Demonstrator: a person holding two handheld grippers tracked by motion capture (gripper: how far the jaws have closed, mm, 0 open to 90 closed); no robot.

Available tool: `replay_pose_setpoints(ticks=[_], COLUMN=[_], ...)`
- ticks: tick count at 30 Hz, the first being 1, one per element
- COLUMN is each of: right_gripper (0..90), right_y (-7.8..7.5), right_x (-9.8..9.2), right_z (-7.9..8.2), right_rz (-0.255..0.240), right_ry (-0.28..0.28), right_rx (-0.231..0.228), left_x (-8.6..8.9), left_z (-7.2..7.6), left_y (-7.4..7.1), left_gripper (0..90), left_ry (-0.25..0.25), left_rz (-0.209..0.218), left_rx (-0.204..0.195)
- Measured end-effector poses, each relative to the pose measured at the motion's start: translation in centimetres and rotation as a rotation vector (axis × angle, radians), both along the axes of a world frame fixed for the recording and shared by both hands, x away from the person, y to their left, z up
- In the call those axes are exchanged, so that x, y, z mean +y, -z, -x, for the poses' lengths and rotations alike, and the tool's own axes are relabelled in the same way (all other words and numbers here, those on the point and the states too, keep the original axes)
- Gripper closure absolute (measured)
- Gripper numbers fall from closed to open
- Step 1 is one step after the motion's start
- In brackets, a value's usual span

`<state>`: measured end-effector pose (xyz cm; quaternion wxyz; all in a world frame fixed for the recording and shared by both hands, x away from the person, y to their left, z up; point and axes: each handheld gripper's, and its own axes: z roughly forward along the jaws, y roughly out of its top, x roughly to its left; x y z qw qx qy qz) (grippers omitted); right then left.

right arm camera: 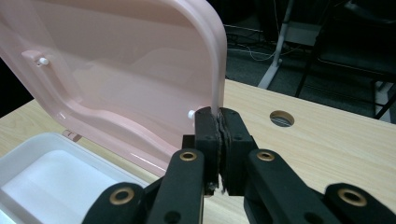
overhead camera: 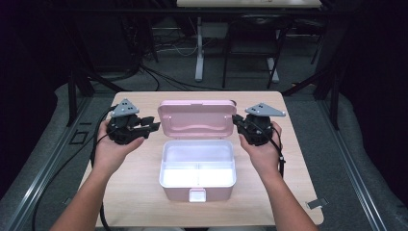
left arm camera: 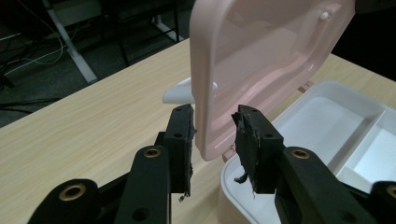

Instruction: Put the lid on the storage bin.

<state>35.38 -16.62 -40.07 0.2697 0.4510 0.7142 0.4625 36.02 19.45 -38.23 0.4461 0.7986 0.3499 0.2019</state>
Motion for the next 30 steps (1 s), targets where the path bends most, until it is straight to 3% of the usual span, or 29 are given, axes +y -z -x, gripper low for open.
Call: replay_pose_setpoints(ticks=[7, 13, 20, 30], right_gripper=[87.4, 87.4, 87.3, 84.6], right_y=[0.0, 0.1, 0.1, 0.1], right_x=[0.0, 0.0, -0.2, -0.4], right_z=[0.2, 0.3, 0.4, 0.6], right_rz=[0.002, -0.003, -0.004, -0.024], right_ry=[0.002, -0.004, -0.013, -0.025], right_rx=[-0.003, -0.005, -0.006, 0.006], left_x=[-0.5, -1.2, -1.2, -1.0], left_z=[-0.2, -0.4, -0.5, 0.2], left_y=[-0.9, -1.3, -1.4, -1.4], left_gripper=[66.5, 72.1, 81.7, 85.8], left_ry=[-0.015, -0.01, -0.029, -0.018], left_rz=[0.017, 0.027, 0.008, -0.005], left_rx=[-0.04, -0.051, -0.063, -0.075])
